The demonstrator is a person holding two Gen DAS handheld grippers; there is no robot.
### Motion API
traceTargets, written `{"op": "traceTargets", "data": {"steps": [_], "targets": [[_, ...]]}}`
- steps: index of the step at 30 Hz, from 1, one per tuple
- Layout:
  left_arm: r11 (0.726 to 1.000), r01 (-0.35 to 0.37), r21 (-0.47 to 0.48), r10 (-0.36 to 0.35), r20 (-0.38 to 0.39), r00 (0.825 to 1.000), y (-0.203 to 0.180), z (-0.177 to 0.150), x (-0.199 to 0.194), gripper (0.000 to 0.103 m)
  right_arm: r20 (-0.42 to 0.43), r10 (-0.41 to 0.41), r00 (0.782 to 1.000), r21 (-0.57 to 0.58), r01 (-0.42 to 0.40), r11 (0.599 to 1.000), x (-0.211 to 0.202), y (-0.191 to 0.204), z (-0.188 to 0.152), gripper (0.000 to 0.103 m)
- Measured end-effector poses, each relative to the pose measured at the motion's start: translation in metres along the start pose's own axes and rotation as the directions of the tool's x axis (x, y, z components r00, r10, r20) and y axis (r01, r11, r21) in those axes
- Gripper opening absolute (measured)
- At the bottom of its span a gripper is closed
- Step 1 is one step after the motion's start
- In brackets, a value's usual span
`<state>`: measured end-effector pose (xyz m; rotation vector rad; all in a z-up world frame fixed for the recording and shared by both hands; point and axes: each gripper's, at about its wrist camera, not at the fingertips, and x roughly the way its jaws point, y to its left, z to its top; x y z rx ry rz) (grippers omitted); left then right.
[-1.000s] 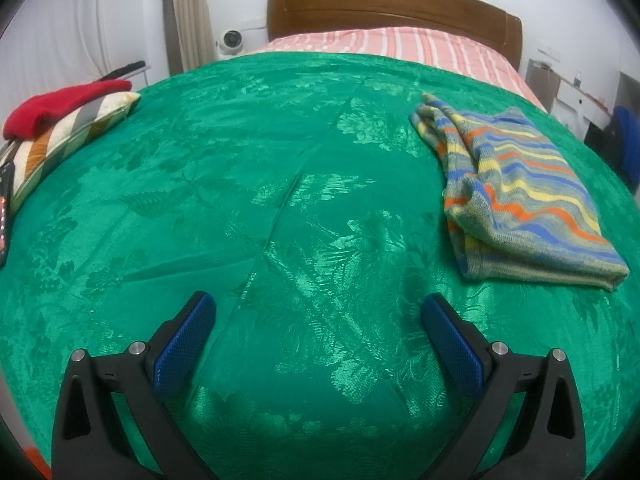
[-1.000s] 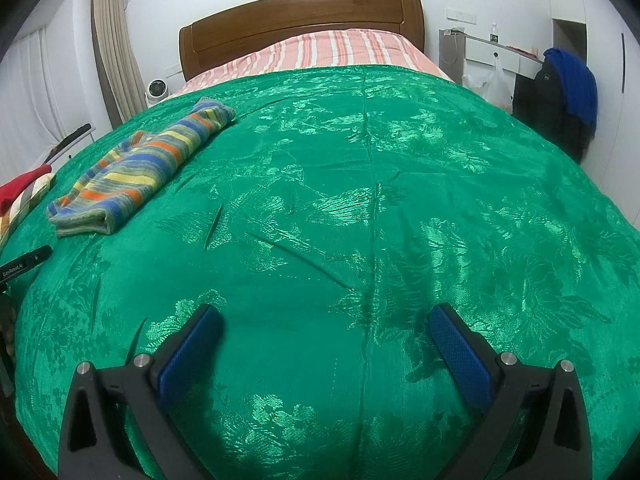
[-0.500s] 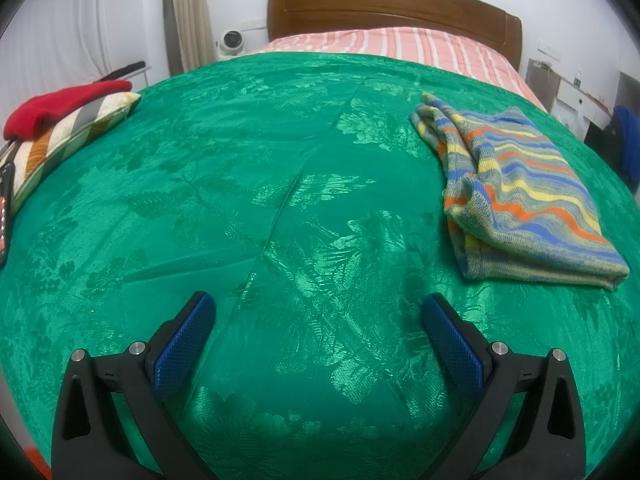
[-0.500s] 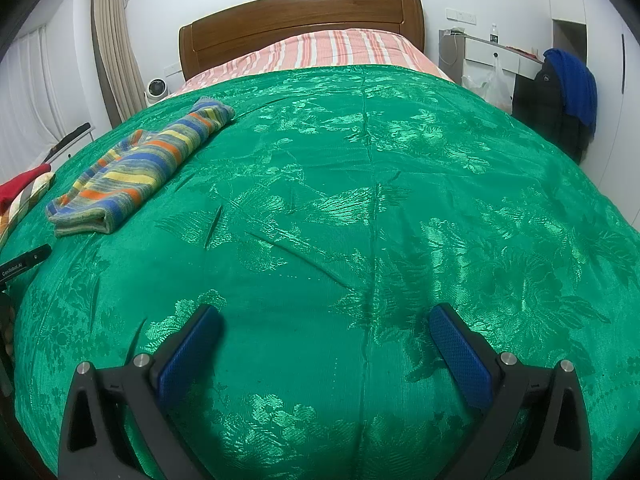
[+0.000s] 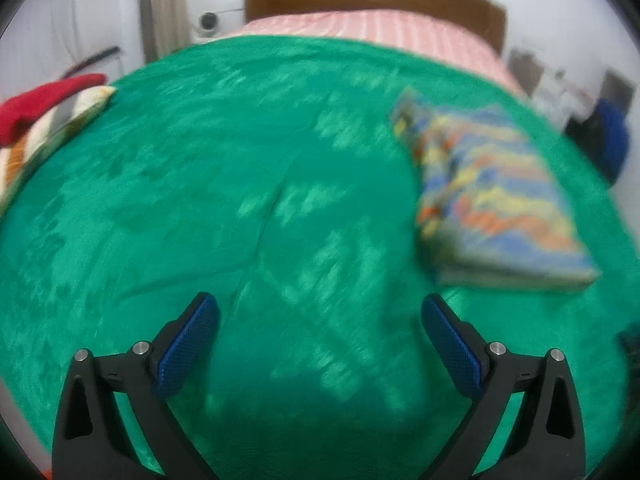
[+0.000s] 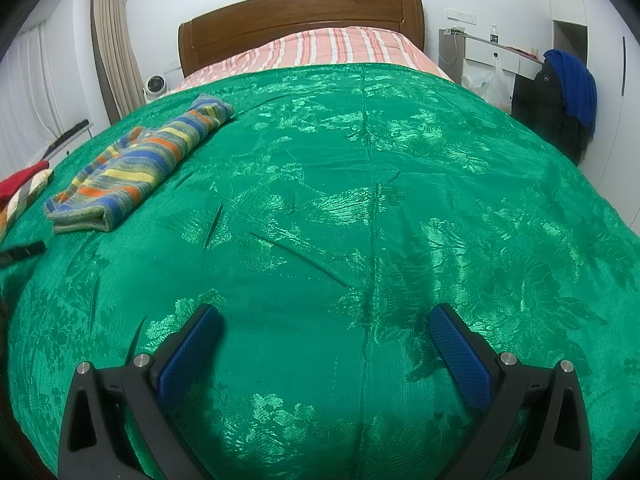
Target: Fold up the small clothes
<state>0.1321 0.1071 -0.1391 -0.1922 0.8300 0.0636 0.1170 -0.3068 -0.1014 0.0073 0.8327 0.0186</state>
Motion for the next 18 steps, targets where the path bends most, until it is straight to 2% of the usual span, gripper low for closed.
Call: {"op": "traceTargets", "data": {"steps": [2,3,4,5,7,8,10,11,12,13,14,15,17,18], "targets": [[0.987,0.149,-0.054,-0.148,0.01,0.989,0.001,0.024,-0.008,0.102,-0.056,-0.024,0.998,-0.024,0.023,0.999,0.001,0.004,0.007,0.103],[0.978,0.197,-0.068,-0.197,0.007,0.98,-0.001,0.032,-0.006,0.102,-0.095,-0.044,0.995,-0.035,0.04,0.999,-0.001,0.006,0.013,0.103],[0.957,0.275,-0.091,-0.277,-0.009,0.961,-0.005,0.046,0.0,0.102,-0.098,-0.05,0.994,-0.031,0.047,0.998,-0.006,0.009,0.02,0.103],[0.934,0.342,-0.106,-0.348,-0.046,0.936,-0.012,0.062,0.014,0.102,-0.06,-0.017,0.998,-0.017,0.016,1.0,-0.013,0.013,0.031,0.103],[0.91,0.399,-0.111,-0.412,-0.144,0.9,-0.027,0.084,0.049,0.102,-0.005,0.111,0.994,-0.001,-0.111,0.994,-0.017,0.029,0.066,0.103],[0.912,0.397,-0.106,-0.411,-0.188,0.892,-0.034,0.093,0.067,0.102,-0.005,0.157,0.988,-0.001,-0.157,0.988,-0.013,0.035,0.078,0.103],[0.953,0.295,-0.071,-0.303,-0.248,0.92,-0.045,0.108,0.105,0.102,-0.029,0.329,0.944,0.008,-0.329,0.944,0.013,0.059,0.117,0.103],[0.964,0.261,-0.05,-0.265,-0.263,0.928,-0.048,0.112,0.119,0.102,-0.042,0.368,0.929,0.013,-0.368,0.93,0.023,0.066,0.127,0.103],[0.969,0.243,-0.038,-0.244,-0.269,0.932,-0.049,0.115,0.124,0.102,-0.072,0.419,0.905,0.026,-0.418,0.908,0.045,0.076,0.142,0.102],[0.976,0.218,-0.019,-0.215,-0.267,0.939,-0.049,0.119,0.13,0.102,-0.103,0.445,0.89,0.036,-0.444,0.895,0.063,0.083,0.151,0.098],[0.978,0.208,-0.003,-0.201,-0.268,0.942,-0.051,0.122,0.132,0.102,-0.129,0.45,0.884,0.047,-0.448,0.893,0.084,0.091,0.159,0.09],[0.978,0.209,0.006,-0.199,-0.276,0.94,-0.052,0.124,0.134,0.102,-0.157,0.45,0.879,0.066,-0.445,0.893,0.107,0.097,0.165,0.086],[0.976,0.21,0.059,-0.182,-0.313,0.932,-0.059,0.127,0.139,0.102,-0.213,0.467,0.858,0.115,-0.453,0.884,0.141,0.105,0.168,0.07],[0.975,0.207,0.086,-0.171,-0.314,0.934,-0.064,0.127,0.14,0.1,-0.234,0.484,0.843,0.152,-0.46,0.875,0.156,0.108,0.168,0.069]]}}
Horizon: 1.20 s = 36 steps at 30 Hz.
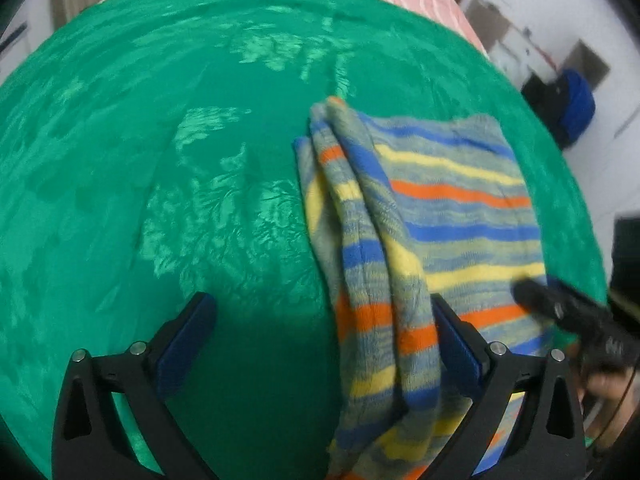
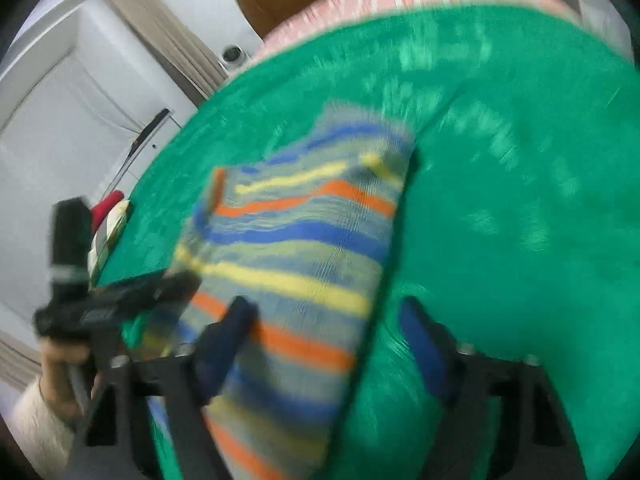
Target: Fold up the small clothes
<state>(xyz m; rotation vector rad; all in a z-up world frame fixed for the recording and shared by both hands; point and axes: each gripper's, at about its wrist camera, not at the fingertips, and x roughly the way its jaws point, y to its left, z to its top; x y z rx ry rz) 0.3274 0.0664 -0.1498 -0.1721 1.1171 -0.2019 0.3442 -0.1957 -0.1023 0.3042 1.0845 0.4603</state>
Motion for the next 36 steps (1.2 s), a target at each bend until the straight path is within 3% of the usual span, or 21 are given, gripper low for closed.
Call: {"op": "traceTargets", "data": {"steps": [1,2,3,4,5,7,9,14,16,17,18,20,22,24,26,28,30,32,34,35,36], "targets": [[1.0,-0.012,0.022,0.012,-0.006,1.0,-0.004,0.001,0.002,0.094,0.012,0.005,1.0,0.01,-0.006,1.0,0.005,0.001,0.002,0.051],[0.999,-0.02,0.048,0.021,-0.01,1.0,-0.009,0.002,0.005,0.073,0.024,0.001,1.0,-0.003,-0.001,1.0,0.008,0.006,0.004,0.042],[0.998,0.005,0.062,-0.004,-0.007,1.0,-0.013,0.002,0.005,0.045,0.016,-0.044,0.999,-0.046,0.045,0.998,0.011,0.017,0.004,0.034],[0.997,0.043,0.064,-0.042,-0.01,0.999,-0.014,0.003,0.004,0.025,0.022,-0.106,0.994,-0.108,0.108,0.988,0.013,0.028,0.003,0.029],[0.996,0.063,0.06,-0.062,-0.01,0.998,-0.019,0.002,0.002,0.015,0.047,-0.18,0.982,-0.204,0.186,0.961,0.013,0.045,-0.001,0.026],[0.996,0.012,0.091,-0.015,0.032,0.999,-0.028,-0.001,-0.006,0.013,0.148,-0.298,0.943,-0.391,0.332,0.858,0.006,0.082,-0.017,0.025],[0.995,0.0,0.096,-0.008,0.083,0.997,-0.033,-0.006,-0.024,0.012,0.215,-0.299,0.93,-0.433,0.365,0.824,-0.008,0.096,-0.026,0.024],[0.996,0.019,0.085,-0.038,0.219,0.975,-0.041,-0.003,-0.086,0.012,0.332,-0.194,0.923,-0.406,0.325,0.854,-0.062,0.112,-0.03,0.024],[0.997,0.01,0.083,-0.031,0.251,0.968,-0.044,0.001,-0.1,0.017,0.346,-0.177,0.922,-0.387,0.312,0.868,-0.069,0.115,-0.022,0.024],[0.997,-0.001,0.076,-0.019,0.254,0.967,-0.044,0.002,-0.1,0.032,0.343,-0.174,0.923,-0.369,0.303,0.878,-0.073,0.11,-0.018,0.027],[0.997,-0.031,0.067,0.014,0.243,0.97,-0.046,0.003,-0.094,0.063,0.333,-0.179,0.926,-0.344,0.296,0.891,-0.074,0.103,-0.012,0.032],[0.992,-0.112,0.05,0.097,0.244,0.965,-0.043,-0.007,-0.088,0.088,0.3,-0.222,0.928,-0.293,0.311,0.904,-0.076,0.085,-0.008,0.078],[0.987,-0.154,0.036,0.137,0.297,0.945,-0.04,-0.028,-0.094,0.089,0.302,-0.252,0.92,-0.272,0.336,0.902,-0.085,0.075,-0.016,0.099],[0.985,-0.171,0.013,0.157,0.34,0.927,-0.042,-0.048,-0.107,0.098,0.305,-0.284,0.909,-0.278,0.37,0.886,-0.103,0.065,-0.036,0.1],[0.989,-0.15,-0.017,0.143,0.422,0.895,-0.048,-0.076,-0.133,0.101,0.299,-0.331,0.895,-0.293,0.416,0.861,-0.117,0.058,-0.053,0.1],[0.991,-0.133,-0.027,0.13,0.462,0.877,-0.059,-0.09,-0.152,0.103,0.327,-0.346,0.879,-0.305,0.444,0.842,-0.139,0.06,-0.08,0.1],[0.992,-0.122,-0.023,0.119,0.467,0.876,-0.069,-0.101,-0.17,0.103,0.396,-0.331,0.856,-0.294,0.46,0.838,-0.167,0.067,-0.104,0.1],[0.989,-0.15,-0.006,0.137,0.455,0.88,-0.08,-0.109,-0.178,0.103,0.509,-0.315,0.801,-0.247,0.486,0.838,-0.202,0.078,-0.125,0.103],[0.979,-0.202,0.005,0.177,0.46,0.87,-0.093,-0.116,-0.188,0.103,0.571,-0.305,0.762,-0.216,0.498,0.84,-0.222,0.088,-0.136,0.103],[0.977,-0.215,0.006,0.187,0.471,0.862,-0.098,-0.121,-0.194,0.103,0.571,-0.299,0.764,-0.212,0.489,0.846,-0.229,0.092,-0.139,0.103],[0.975,-0.221,0.007,0.191,0.477,0.858,-0.101,-0.127,-0.199,0.103,0.539,-0.285,0.793,-0.224,0.461,0.859,-0.232,0.096,-0.138,0.103]]}}
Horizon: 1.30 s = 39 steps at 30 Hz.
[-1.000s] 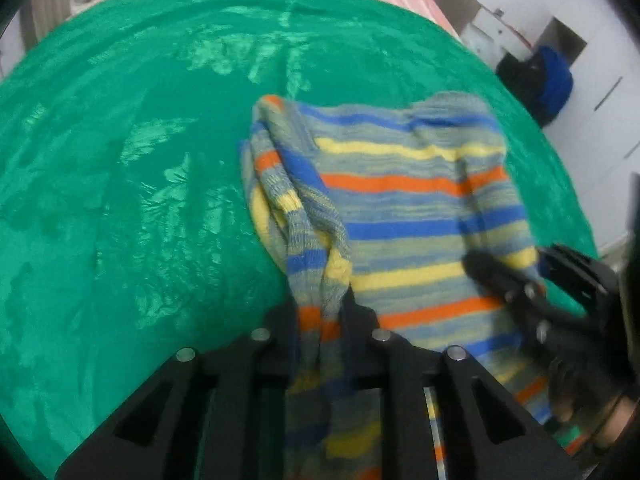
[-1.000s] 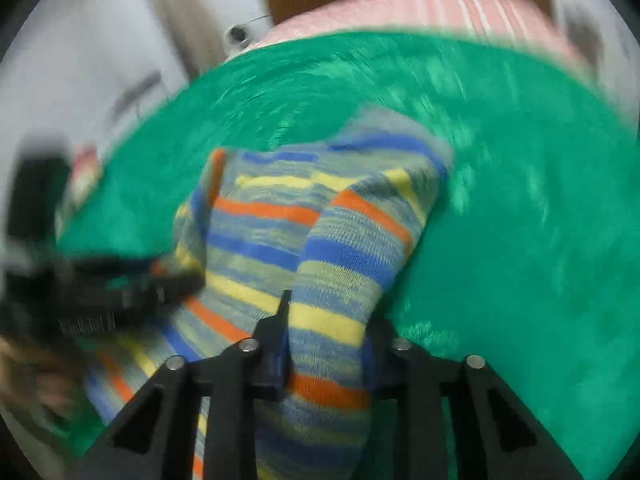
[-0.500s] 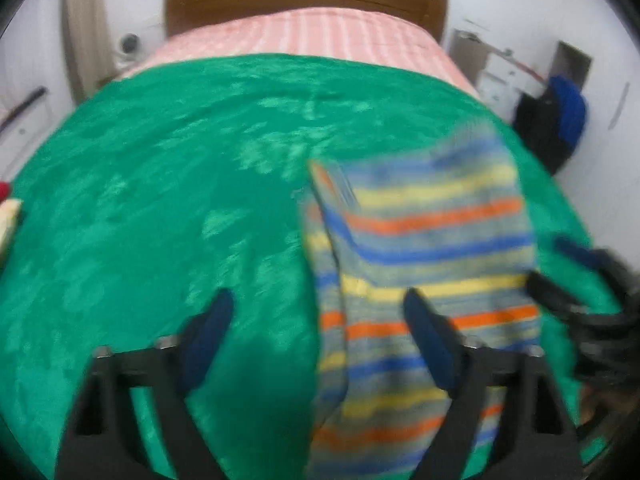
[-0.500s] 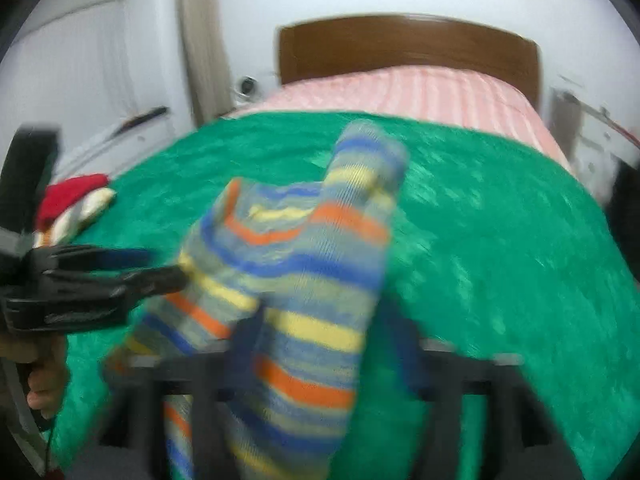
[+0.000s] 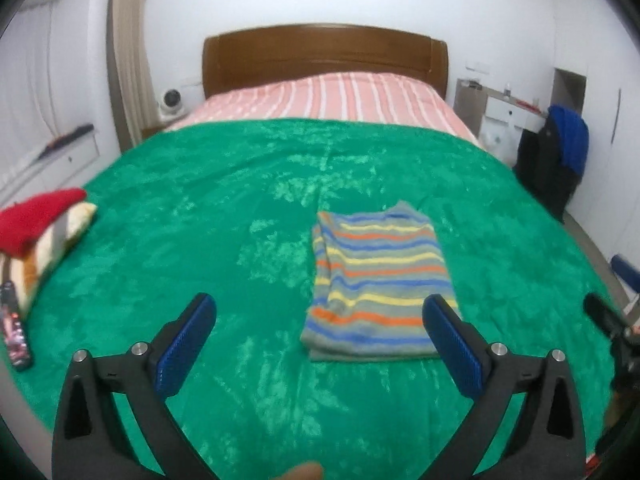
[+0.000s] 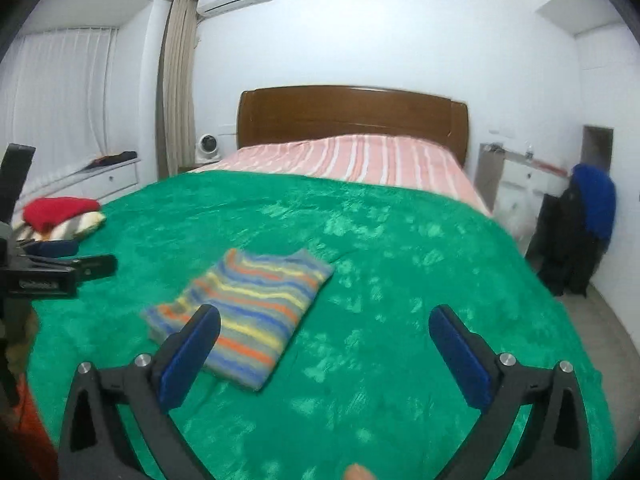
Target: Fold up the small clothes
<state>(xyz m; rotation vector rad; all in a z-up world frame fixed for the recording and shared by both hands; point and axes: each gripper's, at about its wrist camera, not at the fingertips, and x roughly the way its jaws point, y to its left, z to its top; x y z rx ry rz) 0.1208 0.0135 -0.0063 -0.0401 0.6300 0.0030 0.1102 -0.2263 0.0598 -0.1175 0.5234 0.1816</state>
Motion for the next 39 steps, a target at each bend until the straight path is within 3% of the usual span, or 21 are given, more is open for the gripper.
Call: {"op": "traceTargets", "data": {"steps": [3,8,14,18,20,22,25,31,34,39], "targets": [[1.0,-0.006,-0.001,0.006,0.01,1.0,-0.005,-0.002,-0.021,0.103,-0.094,0.09,0.991,0.034,-0.087,0.996,0.0,0.0,-0.001,0.103],[0.999,-0.04,0.014,0.039,0.05,0.998,-0.008,-0.009,-0.041,0.103,-0.058,0.082,0.995,0.058,-0.078,0.995,-0.021,0.006,-0.006,0.103],[0.992,-0.121,0.046,0.117,0.087,0.989,-0.02,-0.022,-0.066,0.103,-0.102,0.211,0.972,0.126,-0.198,0.972,-0.036,0.011,-0.016,0.103],[0.984,-0.172,0.042,0.167,0.107,0.98,-0.027,-0.035,-0.085,0.103,0.017,0.219,0.976,0.104,-0.219,0.97,-0.072,0.009,-0.024,0.103],[0.986,-0.16,0.042,0.154,0.112,0.982,-0.029,-0.04,-0.093,0.103,0.105,0.227,0.968,0.089,-0.236,0.968,-0.094,0.008,-0.023,0.103],[0.99,-0.132,0.04,0.127,0.11,0.986,-0.031,-0.042,-0.099,0.103,0.12,0.252,0.96,0.048,-0.26,0.965,-0.105,0.013,-0.02,0.103],[0.999,-0.047,0.027,0.044,0.101,0.994,-0.031,-0.043,-0.106,0.103,0.064,0.247,0.967,0.023,-0.249,0.968,-0.101,0.026,-0.017,0.103],[0.994,-0.082,0.075,0.076,0.075,0.994,-0.038,-0.042,-0.109,0.103,-0.03,0.265,0.964,0.084,-0.261,0.962,-0.083,0.032,-0.026,0.103],[0.998,-0.055,0.043,0.054,0.029,0.998,-0.032,-0.042,-0.105,0.103,-0.107,0.226,0.968,0.135,-0.211,0.968,-0.068,0.024,-0.028,0.103],[0.999,-0.048,0.008,0.049,-0.043,0.998,-0.025,-0.042,-0.096,0.103,-0.157,0.162,0.974,0.1,-0.148,0.984,-0.064,0.025,-0.027,0.103]]}}
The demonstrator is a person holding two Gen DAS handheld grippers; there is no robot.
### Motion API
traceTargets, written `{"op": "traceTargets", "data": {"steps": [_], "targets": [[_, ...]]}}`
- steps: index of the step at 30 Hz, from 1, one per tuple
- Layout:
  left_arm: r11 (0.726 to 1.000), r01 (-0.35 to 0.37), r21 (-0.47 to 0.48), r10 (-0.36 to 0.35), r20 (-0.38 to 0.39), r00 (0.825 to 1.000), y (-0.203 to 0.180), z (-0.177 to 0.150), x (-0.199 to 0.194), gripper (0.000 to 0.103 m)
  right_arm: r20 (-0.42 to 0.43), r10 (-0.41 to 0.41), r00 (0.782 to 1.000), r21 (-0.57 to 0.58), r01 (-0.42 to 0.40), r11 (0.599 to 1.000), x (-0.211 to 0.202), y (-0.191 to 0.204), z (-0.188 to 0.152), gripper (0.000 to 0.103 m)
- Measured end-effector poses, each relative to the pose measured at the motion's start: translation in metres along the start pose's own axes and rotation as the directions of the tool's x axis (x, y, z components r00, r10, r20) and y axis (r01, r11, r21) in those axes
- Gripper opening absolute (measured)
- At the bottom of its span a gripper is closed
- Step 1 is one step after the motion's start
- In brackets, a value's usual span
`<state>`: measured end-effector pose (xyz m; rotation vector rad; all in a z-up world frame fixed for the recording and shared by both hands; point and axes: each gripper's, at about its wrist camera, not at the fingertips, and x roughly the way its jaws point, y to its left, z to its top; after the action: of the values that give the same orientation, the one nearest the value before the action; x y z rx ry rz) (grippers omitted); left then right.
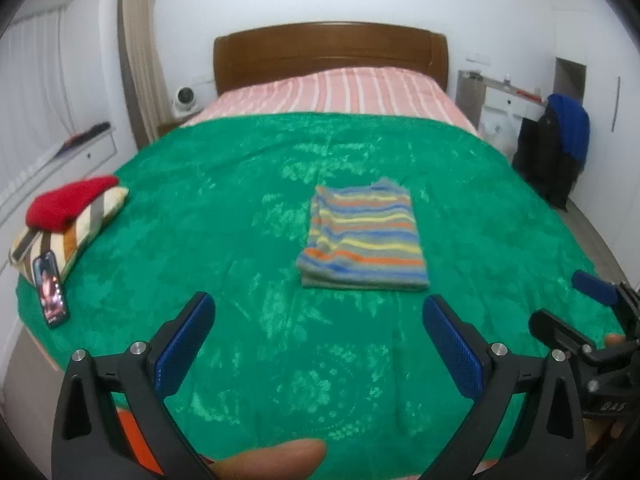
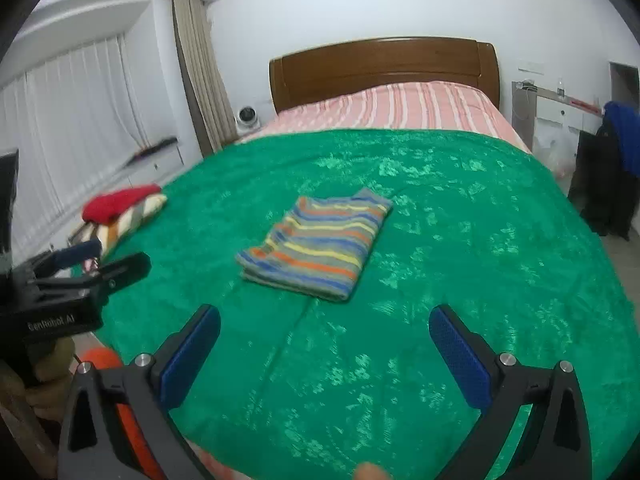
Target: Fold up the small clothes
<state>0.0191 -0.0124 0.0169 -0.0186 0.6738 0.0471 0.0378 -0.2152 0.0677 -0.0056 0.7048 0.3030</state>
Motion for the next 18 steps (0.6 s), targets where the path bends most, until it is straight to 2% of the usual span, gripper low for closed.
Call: {"op": "traceTargets", "data": {"steps": [2,4,9,13,18], "targets": [[1.0,-0.011,-0.001,0.011,-0.009,1.0,0.002,-0.001,0.001,0.103,-0.031,-0.073,0.997,-0.048,0.071,0.996,0.003,0.007,0.002,0.103],[1.0,-0.024,0.012,0.025,-0.019,1.0,0.001,-0.001,0.001,0.103,-0.032,-0.107,0.994,-0.073,0.104,0.992,0.002,0.012,0.005,0.103],[0.999,-0.016,0.039,0.017,-0.042,0.999,-0.004,-0.001,0.002,0.103,-0.075,-0.098,0.992,-0.065,0.093,0.994,-0.002,0.018,0.018,0.103],[0.997,-0.036,0.063,0.039,-0.049,0.998,-0.007,-0.002,0.002,0.103,-0.061,-0.117,0.991,-0.105,0.11,0.988,-0.006,0.027,0.027,0.103],[0.997,-0.042,0.07,0.047,-0.062,0.997,-0.005,-0.003,0.005,0.103,-0.086,-0.159,0.984,-0.146,0.145,0.979,0.002,0.031,0.019,0.103]]}}
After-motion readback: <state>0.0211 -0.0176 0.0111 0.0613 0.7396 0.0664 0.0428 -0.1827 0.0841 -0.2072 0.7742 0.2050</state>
